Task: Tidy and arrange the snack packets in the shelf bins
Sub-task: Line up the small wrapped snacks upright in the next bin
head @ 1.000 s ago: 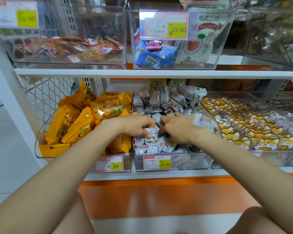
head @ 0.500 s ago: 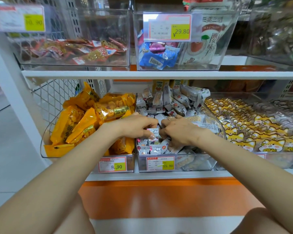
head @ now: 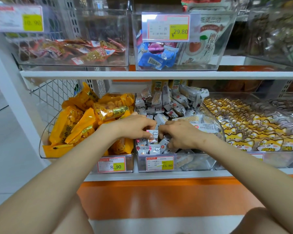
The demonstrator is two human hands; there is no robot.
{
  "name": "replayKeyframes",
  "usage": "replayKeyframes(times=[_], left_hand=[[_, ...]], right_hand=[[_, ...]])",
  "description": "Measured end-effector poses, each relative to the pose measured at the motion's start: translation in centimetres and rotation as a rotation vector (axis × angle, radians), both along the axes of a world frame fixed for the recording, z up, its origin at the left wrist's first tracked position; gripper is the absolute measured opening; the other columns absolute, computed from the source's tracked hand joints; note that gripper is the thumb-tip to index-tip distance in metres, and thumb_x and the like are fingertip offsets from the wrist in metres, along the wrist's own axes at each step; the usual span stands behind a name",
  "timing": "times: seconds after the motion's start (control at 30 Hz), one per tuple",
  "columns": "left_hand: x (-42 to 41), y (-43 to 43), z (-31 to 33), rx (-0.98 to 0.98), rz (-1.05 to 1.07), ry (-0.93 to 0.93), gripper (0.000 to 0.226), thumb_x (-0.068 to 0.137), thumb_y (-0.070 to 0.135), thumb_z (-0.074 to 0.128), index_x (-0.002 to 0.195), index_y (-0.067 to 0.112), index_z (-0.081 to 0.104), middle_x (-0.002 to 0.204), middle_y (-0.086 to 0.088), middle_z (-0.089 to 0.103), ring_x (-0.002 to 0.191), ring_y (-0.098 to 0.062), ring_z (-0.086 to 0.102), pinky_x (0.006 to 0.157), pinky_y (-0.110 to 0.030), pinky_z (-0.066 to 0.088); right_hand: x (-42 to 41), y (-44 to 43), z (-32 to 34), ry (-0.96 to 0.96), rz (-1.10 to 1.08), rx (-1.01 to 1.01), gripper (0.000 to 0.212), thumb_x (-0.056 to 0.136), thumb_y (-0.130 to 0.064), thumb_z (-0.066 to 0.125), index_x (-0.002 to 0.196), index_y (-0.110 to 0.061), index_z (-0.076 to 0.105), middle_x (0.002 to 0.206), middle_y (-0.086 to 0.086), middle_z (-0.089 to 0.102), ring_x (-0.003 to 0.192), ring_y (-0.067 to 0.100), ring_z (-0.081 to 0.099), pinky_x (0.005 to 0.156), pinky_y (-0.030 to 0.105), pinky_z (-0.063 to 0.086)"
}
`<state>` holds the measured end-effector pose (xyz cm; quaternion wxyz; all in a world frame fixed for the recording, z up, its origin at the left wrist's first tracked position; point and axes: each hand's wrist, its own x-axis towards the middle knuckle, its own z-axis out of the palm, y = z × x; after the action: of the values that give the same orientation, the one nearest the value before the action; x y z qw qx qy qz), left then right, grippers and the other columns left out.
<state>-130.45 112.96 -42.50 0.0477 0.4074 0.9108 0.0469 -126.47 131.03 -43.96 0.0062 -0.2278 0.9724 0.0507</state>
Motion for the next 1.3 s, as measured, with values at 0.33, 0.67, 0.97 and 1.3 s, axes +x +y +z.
replayKeyframes(times=[0.33, 0.67, 0.97, 1.3], left_hand=[[-0.6, 0.2, -0.7, -0.161, -0.026, 0.052, 0.014, 0.089, 0.045, 0.055, 0.088, 0.031, 0.058, 0.104, 0.004, 0.035, 0.106, -0.018, 0.030, 0.094, -0.032, 0.027], [-1.8, 1.2, -0.1, 0.175, 0.088, 0.118, 0.021, 0.091, 0.029, 0.058, 0.109, 0.021, 0.059, 0.113, 0.002, 0.056, 0.112, -0.018, 0.047, 0.093, -0.037, 0.040], [-3.2, 3.0, -0.6, -0.207, 0.059, 0.070, 0.036, 0.090, 0.030, 0.059, 0.125, 0.031, 0.052, 0.116, 0.001, 0.060, 0.116, -0.022, 0.047, 0.095, -0.035, 0.028], [-3.3, 2.4, -0.8, -0.122, 0.004, 0.106, 0.019, 0.089, 0.039, 0.057, 0.090, 0.022, 0.049, 0.067, 0.011, 0.042, 0.079, -0.017, 0.045, 0.080, -0.031, 0.027]], right_hand=[[-0.2, 0.9, 0.8, -0.047, -0.039, -0.281, 0.036, 0.079, -0.019, 0.071, 0.114, -0.018, 0.063, 0.105, 0.006, 0.056, 0.088, 0.018, 0.051, 0.075, 0.028, 0.041], [-0.1, 1.1, 1.0, -0.055, -0.040, -0.331, 0.041, 0.084, -0.031, 0.069, 0.120, -0.015, 0.061, 0.118, 0.005, 0.062, 0.104, 0.020, 0.055, 0.089, 0.030, 0.043], [0.0, 1.4, 0.6, -0.048, -0.038, -0.293, 0.044, 0.083, -0.010, 0.068, 0.125, -0.019, 0.059, 0.123, 0.004, 0.058, 0.111, 0.019, 0.052, 0.086, 0.020, 0.035], [0.1, 2.0, 0.7, 0.041, -0.036, -0.439, 0.040, 0.078, -0.008, 0.072, 0.116, -0.017, 0.064, 0.114, 0.002, 0.061, 0.103, 0.021, 0.054, 0.087, 0.033, 0.044]])
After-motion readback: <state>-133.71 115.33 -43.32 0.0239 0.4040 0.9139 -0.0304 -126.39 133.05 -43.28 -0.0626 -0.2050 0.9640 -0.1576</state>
